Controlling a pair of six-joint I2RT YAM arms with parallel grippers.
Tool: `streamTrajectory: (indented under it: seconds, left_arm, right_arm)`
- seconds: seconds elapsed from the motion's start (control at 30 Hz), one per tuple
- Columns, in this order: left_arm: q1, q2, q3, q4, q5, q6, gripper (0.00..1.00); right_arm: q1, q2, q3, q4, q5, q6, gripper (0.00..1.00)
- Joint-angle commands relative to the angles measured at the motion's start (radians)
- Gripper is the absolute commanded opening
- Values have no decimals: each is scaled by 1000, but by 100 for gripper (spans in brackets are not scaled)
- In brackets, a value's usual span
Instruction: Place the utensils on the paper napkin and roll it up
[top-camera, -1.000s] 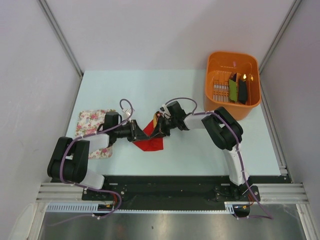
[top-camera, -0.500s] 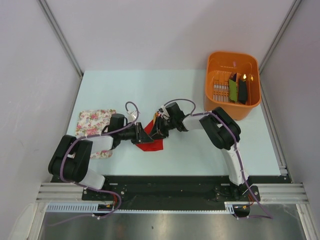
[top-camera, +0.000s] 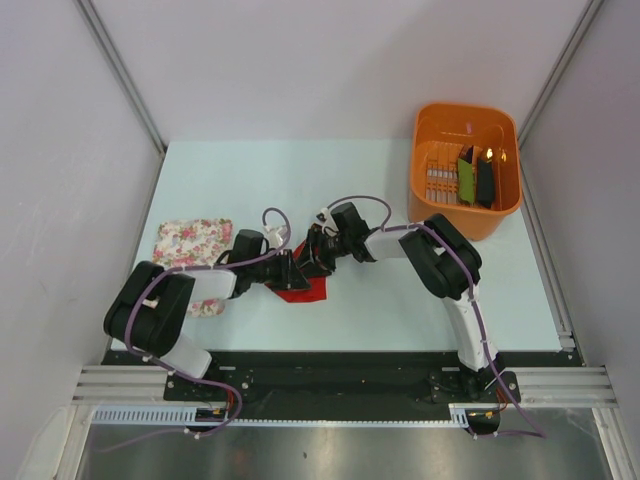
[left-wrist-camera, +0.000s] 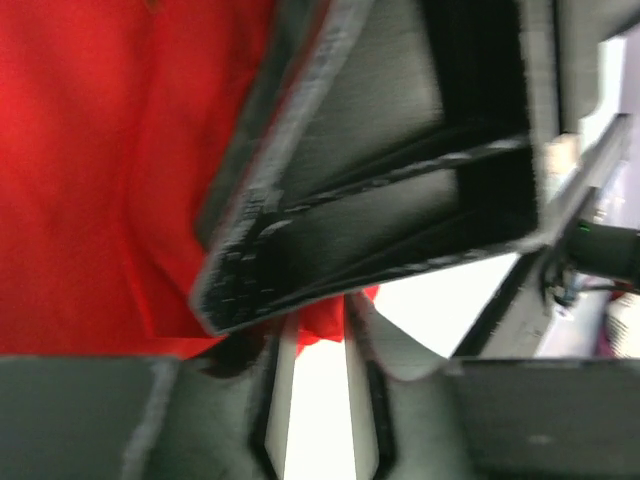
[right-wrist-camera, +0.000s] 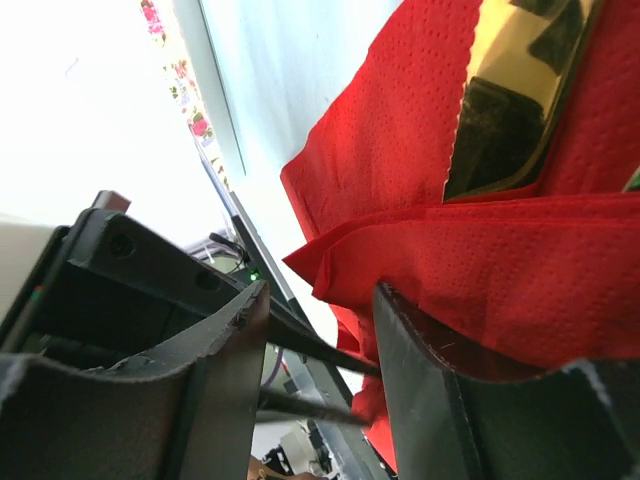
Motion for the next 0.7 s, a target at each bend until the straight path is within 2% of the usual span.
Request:
streamTrajectory:
  seconds: [0.0, 0.27, 0.43, 0.53, 0.57, 0.67]
  left_arm:
    - [0, 18, 47, -51, -119, 82, 26]
    - [1, 44, 47, -96, -139, 81, 13]
    - [4, 66, 49, -101, -141, 62, 8]
    - [4, 63, 47, -97, -136, 55, 8]
    - [4, 61, 47, -97, -131, 52, 8]
    - [4, 54, 46, -88, -127, 46, 8]
  right_arm:
    - [5, -43, 20, -13, 21, -11, 52]
    - [-36, -149, 18, -57, -8, -11, 52]
    - [-67, -209, 29, -238, 17, -155, 48]
    - [-75, -232, 27, -338, 70, -274, 35]
    - [-78, -234, 29, -381, 87, -299, 26]
    - [-75, -235, 30, -450, 176, -379, 7]
